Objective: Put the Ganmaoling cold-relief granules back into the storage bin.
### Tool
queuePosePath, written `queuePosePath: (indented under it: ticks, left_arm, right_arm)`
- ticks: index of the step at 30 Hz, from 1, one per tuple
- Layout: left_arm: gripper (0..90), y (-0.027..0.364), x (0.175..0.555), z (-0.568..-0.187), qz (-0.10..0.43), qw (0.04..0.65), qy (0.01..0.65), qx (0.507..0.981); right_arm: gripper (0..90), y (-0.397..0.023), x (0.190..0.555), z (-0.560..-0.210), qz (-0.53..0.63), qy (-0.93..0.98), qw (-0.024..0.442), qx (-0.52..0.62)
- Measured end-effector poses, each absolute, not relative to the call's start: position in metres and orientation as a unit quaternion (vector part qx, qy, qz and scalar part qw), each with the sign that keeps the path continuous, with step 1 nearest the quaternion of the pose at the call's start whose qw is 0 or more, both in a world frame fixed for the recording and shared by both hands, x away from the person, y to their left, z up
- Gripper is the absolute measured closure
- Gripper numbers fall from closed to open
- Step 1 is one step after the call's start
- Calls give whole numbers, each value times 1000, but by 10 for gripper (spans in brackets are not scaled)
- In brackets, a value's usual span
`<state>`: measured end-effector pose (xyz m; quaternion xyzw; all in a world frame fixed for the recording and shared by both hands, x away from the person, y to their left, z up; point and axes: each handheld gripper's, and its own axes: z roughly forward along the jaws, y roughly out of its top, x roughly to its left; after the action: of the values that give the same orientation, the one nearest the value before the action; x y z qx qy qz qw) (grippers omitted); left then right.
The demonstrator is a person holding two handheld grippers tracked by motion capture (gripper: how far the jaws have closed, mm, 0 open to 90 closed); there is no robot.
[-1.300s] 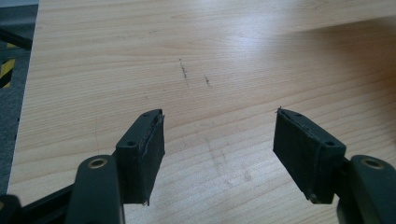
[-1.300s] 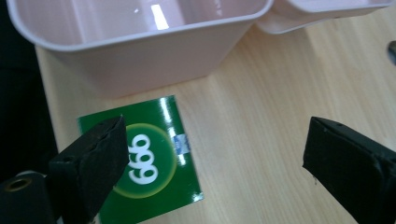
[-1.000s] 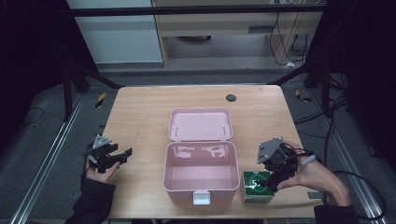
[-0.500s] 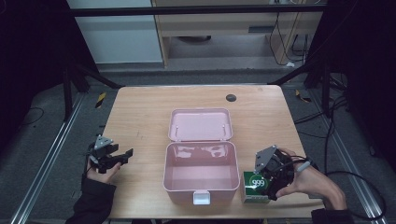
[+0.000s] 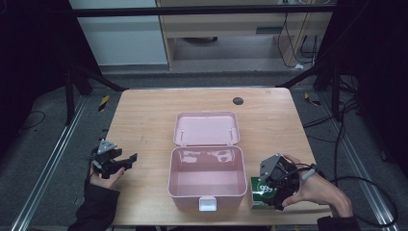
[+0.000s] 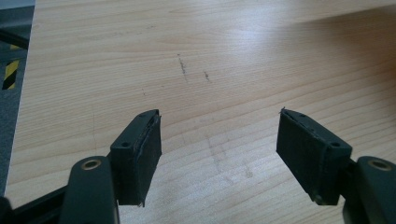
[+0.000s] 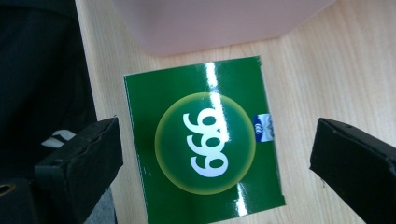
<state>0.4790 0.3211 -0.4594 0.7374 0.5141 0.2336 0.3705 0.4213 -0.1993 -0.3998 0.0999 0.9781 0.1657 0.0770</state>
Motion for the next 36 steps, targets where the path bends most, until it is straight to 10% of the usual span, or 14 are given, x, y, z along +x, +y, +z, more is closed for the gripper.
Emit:
queuePosePath:
  ticks: [36]
  left_arm:
    - [308,322,479,-461,235,364,516,739]
  right_arm:
    - [99,-184,430,-438,118,989,40,75]
